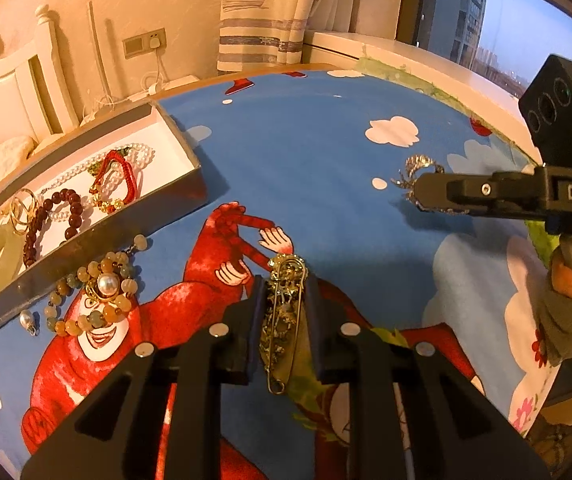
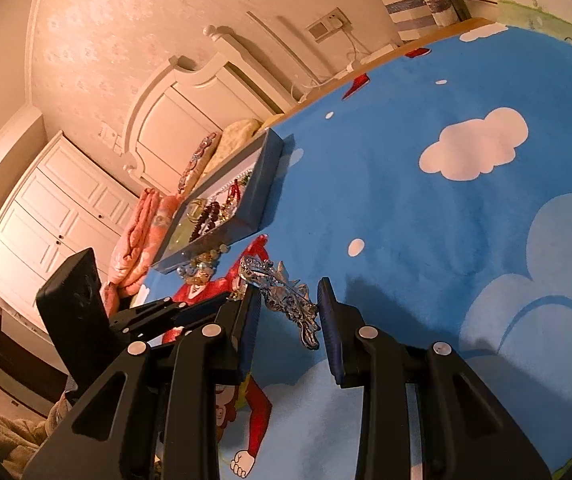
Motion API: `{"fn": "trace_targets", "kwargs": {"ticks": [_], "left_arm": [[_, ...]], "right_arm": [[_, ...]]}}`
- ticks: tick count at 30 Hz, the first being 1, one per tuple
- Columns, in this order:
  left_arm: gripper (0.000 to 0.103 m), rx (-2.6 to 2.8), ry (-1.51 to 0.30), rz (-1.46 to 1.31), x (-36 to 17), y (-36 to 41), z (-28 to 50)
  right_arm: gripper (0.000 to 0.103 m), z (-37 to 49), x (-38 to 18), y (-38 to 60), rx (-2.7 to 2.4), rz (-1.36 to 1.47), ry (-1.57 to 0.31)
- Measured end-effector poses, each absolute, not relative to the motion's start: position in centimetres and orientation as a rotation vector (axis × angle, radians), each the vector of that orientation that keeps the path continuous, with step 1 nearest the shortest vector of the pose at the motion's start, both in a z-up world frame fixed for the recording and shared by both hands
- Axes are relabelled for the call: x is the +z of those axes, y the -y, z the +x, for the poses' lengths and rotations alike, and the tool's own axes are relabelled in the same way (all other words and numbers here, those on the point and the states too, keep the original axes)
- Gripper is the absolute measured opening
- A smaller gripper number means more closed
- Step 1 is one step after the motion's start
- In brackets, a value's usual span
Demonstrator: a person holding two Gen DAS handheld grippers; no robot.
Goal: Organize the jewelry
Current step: 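Grasp the gold safety-pin brooch with the left tool while the right tool holds the silver brooch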
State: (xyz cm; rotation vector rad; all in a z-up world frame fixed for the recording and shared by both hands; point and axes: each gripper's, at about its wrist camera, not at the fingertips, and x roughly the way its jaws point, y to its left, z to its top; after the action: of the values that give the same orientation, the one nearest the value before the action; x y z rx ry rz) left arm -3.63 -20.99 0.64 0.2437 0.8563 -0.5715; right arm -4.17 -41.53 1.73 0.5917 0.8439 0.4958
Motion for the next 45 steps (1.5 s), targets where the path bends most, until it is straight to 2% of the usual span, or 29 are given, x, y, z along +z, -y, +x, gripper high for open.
{"fn": "trace_targets", "kwargs": {"ticks": [19,25,27,32,34,36,37,38,45], "left_arm": [[0.017,-0.608,-0.817,0.129,1.8,18.5,-4.2],[0.017,-0.614,-0.871,0.078,1.2,17.2,-3.4],[0.020,-0.627,-0.904,0.057,0.8,17.1,-3.0],[0.042,-0.663,-0.899,0.090,0.8,18.1,-3.3],[0.045,-0.656,-0.888,0.141,0.8,18.9,-3.8],[0.038,-0.626,-0.880,0.176,0.7,19.2,-4.0],[0.023,-0.592,-0.874,0.197,0.7,19.3,-4.1],[0.018,-0.585,-0.874,0.200,0.7,19.2,-4.1],[0.017,-0.584,-0.860,0.196,1.2,18.6,-4.5]], "right_arm": [[0.030,-3.8,1.1,41.8,0.396,0.572,-0.891],[0.031,-3.7,1.1,41.6,0.376,0.567,-0.894],[0.031,-3.8,1.2,41.6,0.375,0.568,-0.887],[0.031,-4.0,1.2,42.0,0.393,0.587,-0.871],[0.031,-4.2,1.2,42.1,0.404,0.589,-0.867],[0.031,-4.3,1.3,42.2,0.417,0.590,-0.860],[0.031,-4.4,1.4,42.2,0.424,0.593,-0.854],[0.031,-4.5,1.4,42.3,0.431,0.597,-0.848],[0.031,-4.8,1.8,42.6,0.460,0.608,-0.818]]}}
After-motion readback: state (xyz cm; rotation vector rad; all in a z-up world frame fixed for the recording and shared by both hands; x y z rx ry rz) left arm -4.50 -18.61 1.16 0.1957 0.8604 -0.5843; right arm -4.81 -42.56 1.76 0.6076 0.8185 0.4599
